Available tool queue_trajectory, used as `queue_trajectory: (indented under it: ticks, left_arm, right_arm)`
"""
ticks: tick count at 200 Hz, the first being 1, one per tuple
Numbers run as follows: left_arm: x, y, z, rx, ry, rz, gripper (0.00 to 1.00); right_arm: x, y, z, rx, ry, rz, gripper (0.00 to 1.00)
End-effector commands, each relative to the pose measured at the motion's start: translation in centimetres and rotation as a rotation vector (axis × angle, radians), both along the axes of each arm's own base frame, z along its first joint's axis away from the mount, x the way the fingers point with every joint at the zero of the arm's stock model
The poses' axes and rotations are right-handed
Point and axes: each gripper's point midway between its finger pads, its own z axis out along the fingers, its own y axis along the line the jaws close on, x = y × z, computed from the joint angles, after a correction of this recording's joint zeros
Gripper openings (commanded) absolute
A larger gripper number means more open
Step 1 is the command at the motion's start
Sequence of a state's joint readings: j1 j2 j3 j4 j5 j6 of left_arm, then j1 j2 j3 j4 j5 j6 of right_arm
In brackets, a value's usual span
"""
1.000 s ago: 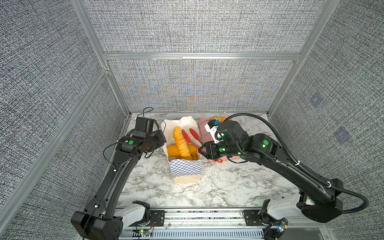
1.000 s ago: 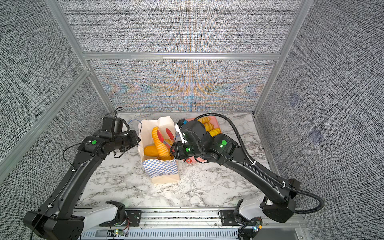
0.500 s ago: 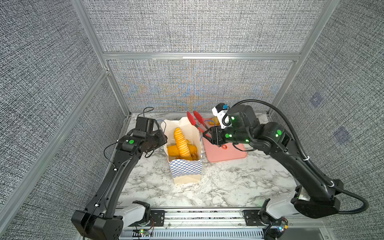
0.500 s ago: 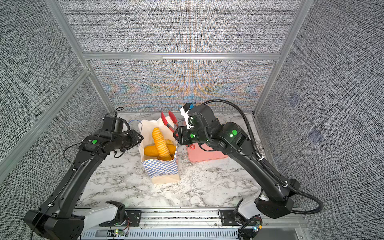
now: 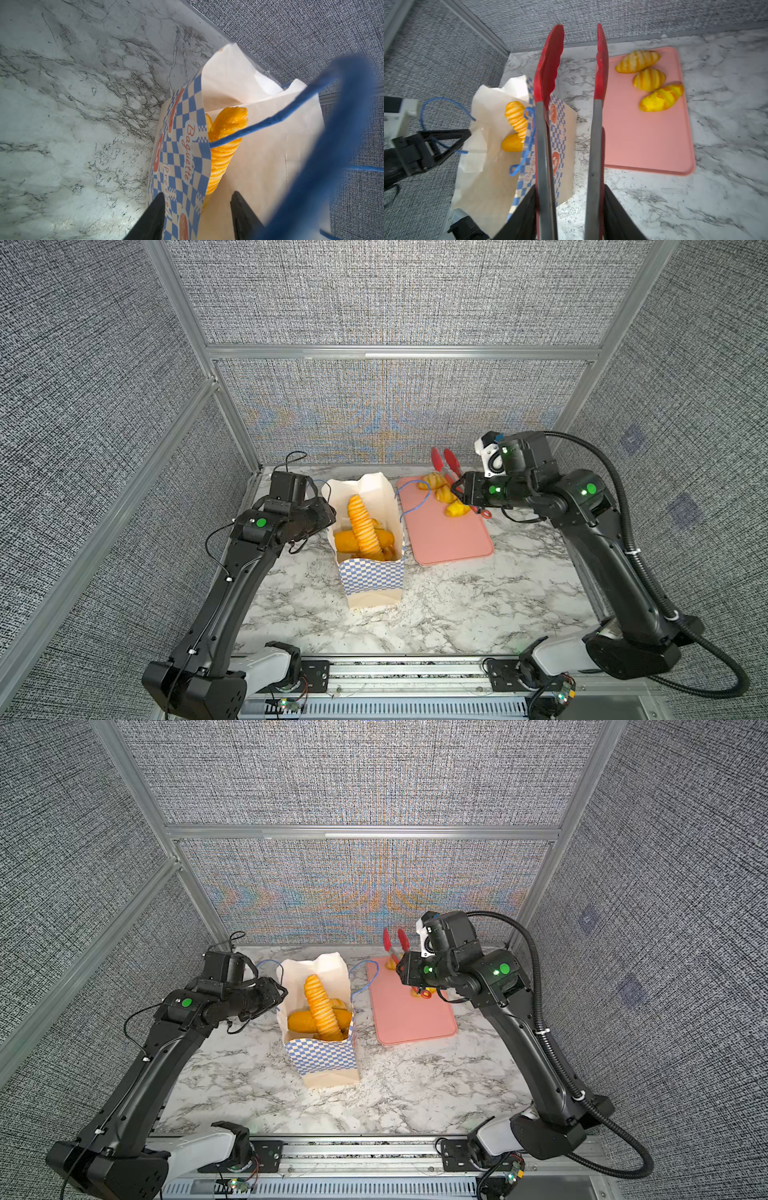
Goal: Place the fake bread into the paper bag
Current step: 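Withdraw the open tongs from the bag back over the pink tray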
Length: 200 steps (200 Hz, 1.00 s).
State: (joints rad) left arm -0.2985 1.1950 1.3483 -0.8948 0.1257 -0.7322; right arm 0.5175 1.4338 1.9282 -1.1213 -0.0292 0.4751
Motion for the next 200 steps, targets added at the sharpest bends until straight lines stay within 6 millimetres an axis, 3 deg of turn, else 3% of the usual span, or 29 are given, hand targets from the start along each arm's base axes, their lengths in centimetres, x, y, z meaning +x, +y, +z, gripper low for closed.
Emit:
queue_trajectory:
  ticks: [1,51,109,151,200]
  left_arm:
    - [-0.1,0.3,0.1,0.025,-0.003,-0.002,0.50]
    - [-0.2,0.4,-0.3,0.039,0.013,-0.009,0.46]
    - [-0.1,0.4,-0.6,0.050,0.020,-0.021,0.46]
    - [0.2,0.1,-1.0,0.046,0.025,-0.028,0.46]
    - [0.5,-0.1,-1.3,0.044,0.029,-0.035,0.45]
  right_arm:
    - [0.3,-1.6,-1.3,0.001,0.046,-0.042,0.47]
    - [2.3,-5.7,-6.1,0.021,0.174,-0.186,0.47]
    - [3.8,-9.0,-12.2,0.067,0.340,-0.340,0.48]
    - [5.1,-9.9,-15.0,0.114,0.427,-0.400,0.48]
    - [7.0,-9.5,-17.7,0.133,0.491,-0.417,0.49]
